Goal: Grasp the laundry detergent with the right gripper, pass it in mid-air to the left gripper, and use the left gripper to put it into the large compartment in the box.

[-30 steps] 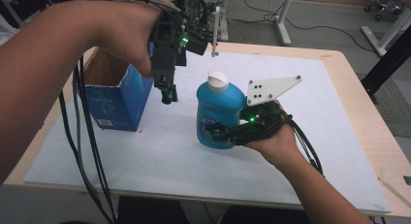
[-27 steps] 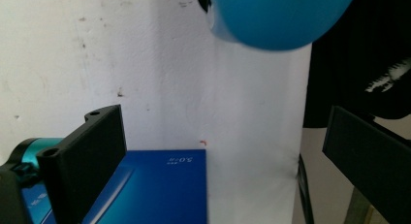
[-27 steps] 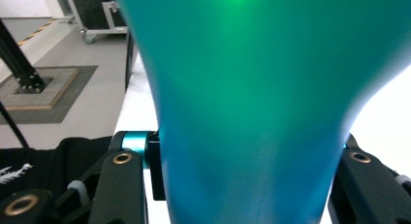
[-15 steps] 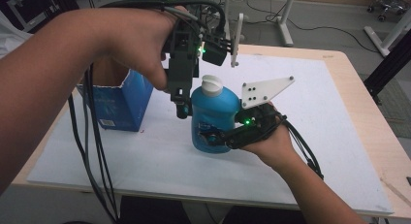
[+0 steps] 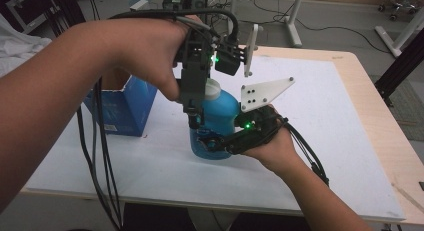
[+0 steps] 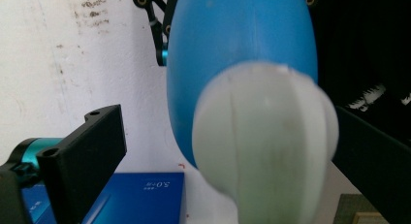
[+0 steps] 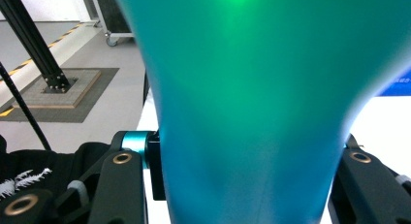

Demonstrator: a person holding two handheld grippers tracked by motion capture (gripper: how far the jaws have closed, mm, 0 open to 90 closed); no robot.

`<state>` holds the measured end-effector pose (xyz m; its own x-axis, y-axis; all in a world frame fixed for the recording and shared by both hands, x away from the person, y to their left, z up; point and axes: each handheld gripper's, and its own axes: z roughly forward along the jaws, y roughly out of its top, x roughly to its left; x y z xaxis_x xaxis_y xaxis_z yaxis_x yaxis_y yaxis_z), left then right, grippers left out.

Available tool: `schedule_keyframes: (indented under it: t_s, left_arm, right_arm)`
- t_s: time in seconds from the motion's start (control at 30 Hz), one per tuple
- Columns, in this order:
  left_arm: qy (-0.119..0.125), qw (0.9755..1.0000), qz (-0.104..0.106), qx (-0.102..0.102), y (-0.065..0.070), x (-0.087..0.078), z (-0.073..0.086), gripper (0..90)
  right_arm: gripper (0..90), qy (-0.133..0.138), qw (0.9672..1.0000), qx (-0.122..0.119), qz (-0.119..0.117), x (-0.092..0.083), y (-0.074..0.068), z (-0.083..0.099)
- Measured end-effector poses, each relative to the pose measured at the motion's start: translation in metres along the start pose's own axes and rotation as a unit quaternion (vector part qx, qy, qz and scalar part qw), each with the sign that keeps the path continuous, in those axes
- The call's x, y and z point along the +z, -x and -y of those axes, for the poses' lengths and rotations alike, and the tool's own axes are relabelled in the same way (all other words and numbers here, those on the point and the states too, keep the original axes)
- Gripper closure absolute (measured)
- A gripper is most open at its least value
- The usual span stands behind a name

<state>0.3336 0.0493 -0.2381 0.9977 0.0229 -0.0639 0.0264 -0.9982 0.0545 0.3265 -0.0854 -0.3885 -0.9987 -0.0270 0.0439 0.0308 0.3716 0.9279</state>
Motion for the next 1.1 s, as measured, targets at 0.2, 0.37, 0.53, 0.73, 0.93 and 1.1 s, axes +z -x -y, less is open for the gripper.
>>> schedule_keyframes:
  t_s: [0.2,0.37,0.53,0.73,0.93,1.1]
  left_arm:
    - [0.001,1.0000,-0.002,0.003,0.002,0.003,-0.002,1.8]
    - [-0.001,1.0000,-0.001,0.003,0.003,0.006,-0.004,1.8]
    - [-0.003,1.0000,-0.004,0.006,0.004,0.011,-0.006,1.8]
    - [-0.009,0.9999,-0.008,0.004,0.003,0.013,-0.008,1.8]
    - [-0.010,0.9998,-0.017,0.000,0.002,0.014,-0.008,2.8]
    - [-0.006,0.9999,-0.015,0.003,0.004,0.012,-0.009,7.4]
  right_arm:
    - [45.9,-0.001,1.0000,0.000,-0.005,0.005,0.000,-0.002]
    - [45.9,0.000,1.0000,0.000,-0.007,0.007,0.001,-0.004]
    - [45.9,0.001,0.9999,0.003,-0.011,0.008,0.001,-0.005]
    - [46.0,0.003,1.0000,0.001,-0.010,0.008,0.002,-0.005]
    - [46.0,0.003,1.0000,0.000,-0.009,0.008,0.002,-0.005]
    - [45.9,0.004,1.0000,0.002,-0.009,0.007,0.002,-0.005]
